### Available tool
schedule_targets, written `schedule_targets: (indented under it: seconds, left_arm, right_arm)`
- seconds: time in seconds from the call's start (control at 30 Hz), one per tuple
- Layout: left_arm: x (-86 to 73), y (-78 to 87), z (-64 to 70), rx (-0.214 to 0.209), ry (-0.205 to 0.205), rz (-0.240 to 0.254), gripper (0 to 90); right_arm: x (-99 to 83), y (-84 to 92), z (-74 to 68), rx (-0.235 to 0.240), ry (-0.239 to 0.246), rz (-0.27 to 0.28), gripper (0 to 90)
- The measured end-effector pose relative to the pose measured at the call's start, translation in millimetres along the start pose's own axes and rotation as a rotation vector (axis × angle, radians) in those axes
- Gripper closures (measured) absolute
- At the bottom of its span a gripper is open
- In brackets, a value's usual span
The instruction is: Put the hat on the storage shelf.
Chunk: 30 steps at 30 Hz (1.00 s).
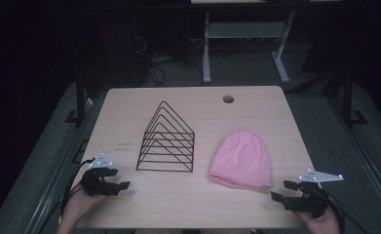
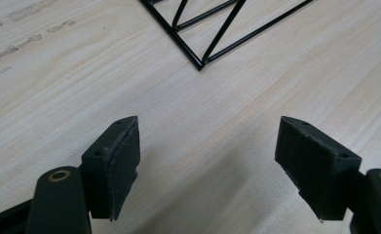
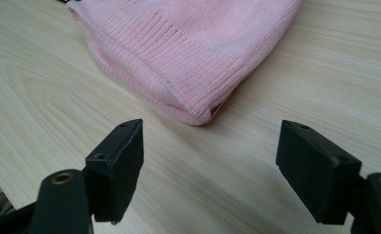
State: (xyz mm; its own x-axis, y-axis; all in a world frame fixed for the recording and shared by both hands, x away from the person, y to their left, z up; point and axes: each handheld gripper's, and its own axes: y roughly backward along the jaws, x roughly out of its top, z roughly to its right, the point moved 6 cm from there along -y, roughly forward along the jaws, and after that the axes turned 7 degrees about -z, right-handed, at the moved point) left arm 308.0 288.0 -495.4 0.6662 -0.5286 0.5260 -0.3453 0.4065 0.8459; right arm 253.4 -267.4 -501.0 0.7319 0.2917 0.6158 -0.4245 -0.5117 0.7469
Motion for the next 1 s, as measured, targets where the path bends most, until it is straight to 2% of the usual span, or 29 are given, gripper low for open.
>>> schedule_targets:
  seconds: [0.23, 0.4, 0.67, 0.77, 1.0]
  left_arm:
    - [-1.1, -1.3, 0.4, -0.004, 0.004, -0.001, 24.6]
    - [-3.8, 0.6, -1.8, -0.003, 0.019, 0.003, 24.5]
    - [-1.3, -0.4, 0.5, -0.004, 0.016, 0.005, 24.3]
    - [-1.2, -0.3, 0.8, -0.003, 0.017, 0.003, 24.2]
    - [-0.3, -1.8, 0.7, -0.001, 0.009, -0.001, 23.9]
  right_arm:
    - [-0.9, 0.7, 0.3, 0.003, -0.008, -0.004, 25.0]
    - [4.8, 1.5, -1.7, 0.000, 0.003, -0.004, 24.0]
    - [21.7, 4.4, -6.0, 0.022, 0.030, -0.012, 22.7]
    - [28.4, 2.9, -7.1, 0.040, 0.025, -0.030, 21.4]
    - [51.1, -0.1, -12.5, 0.058, 0.066, -0.048, 21.4]
